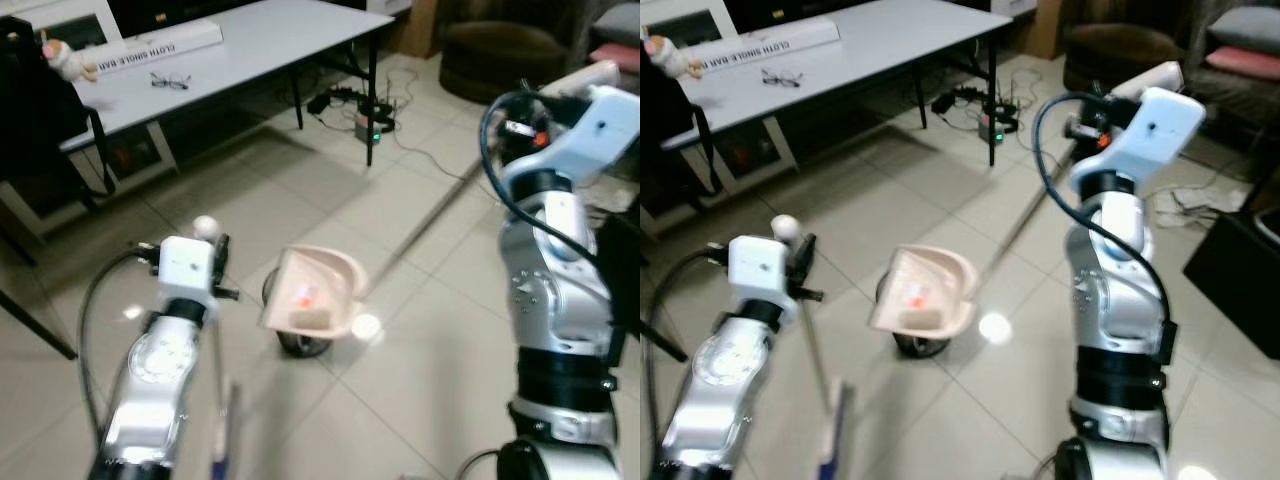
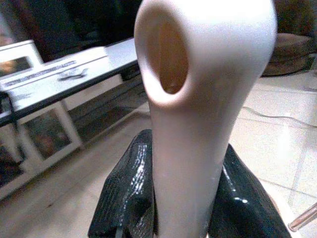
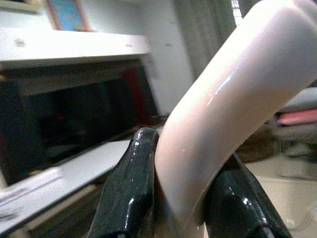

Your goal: Sweep floor

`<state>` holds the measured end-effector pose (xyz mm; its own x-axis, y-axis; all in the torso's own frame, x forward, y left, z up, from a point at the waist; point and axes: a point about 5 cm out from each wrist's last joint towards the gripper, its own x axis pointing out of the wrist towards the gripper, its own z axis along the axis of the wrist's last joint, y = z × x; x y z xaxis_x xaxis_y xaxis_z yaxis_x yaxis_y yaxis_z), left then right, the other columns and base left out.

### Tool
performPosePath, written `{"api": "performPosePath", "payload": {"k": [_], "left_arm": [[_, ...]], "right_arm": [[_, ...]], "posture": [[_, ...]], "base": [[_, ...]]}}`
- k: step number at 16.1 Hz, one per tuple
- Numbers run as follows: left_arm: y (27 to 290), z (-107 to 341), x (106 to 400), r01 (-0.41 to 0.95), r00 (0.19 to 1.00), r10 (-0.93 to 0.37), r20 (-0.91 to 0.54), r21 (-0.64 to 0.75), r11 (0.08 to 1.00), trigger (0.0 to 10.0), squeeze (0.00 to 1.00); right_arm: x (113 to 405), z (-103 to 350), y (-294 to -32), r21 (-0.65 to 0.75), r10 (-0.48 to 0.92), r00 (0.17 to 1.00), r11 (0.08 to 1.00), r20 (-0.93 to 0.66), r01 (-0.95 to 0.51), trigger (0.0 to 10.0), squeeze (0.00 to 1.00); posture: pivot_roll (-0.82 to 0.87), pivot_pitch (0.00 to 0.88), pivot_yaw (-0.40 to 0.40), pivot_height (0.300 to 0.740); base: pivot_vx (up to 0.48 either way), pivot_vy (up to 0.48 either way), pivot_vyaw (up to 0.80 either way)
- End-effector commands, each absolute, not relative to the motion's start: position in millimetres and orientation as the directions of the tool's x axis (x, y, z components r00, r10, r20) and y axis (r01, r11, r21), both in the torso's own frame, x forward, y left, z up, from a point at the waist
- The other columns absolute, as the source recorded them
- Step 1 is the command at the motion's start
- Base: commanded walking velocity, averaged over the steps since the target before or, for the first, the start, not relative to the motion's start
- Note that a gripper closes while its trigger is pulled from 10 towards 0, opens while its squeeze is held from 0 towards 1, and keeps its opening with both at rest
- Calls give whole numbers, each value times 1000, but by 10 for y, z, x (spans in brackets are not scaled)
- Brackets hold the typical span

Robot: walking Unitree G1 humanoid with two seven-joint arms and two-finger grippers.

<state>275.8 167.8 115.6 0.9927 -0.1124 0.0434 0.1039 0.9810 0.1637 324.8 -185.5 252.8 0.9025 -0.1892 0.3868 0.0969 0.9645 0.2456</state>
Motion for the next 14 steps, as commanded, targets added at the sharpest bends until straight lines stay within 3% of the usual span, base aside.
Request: {"api": "performPosePath", "payload": {"k": [1,14], "left_arm": [[1731,1226,2775,86,992,-101,71,184,979,10000,0],[1711,1218,2776,91,992,-105,69,181,979,10000,0]], "right_arm": [[3215,2677,-1806,248,-176,872,967,458,65,10000,0],[3189,2694,-1794,180,-142,858,982,494,59,10000,0]], "posture": [[-40,15,65,740],[-45,22,67,740]], "base": [[412,0,0],[413,0,0]]}}
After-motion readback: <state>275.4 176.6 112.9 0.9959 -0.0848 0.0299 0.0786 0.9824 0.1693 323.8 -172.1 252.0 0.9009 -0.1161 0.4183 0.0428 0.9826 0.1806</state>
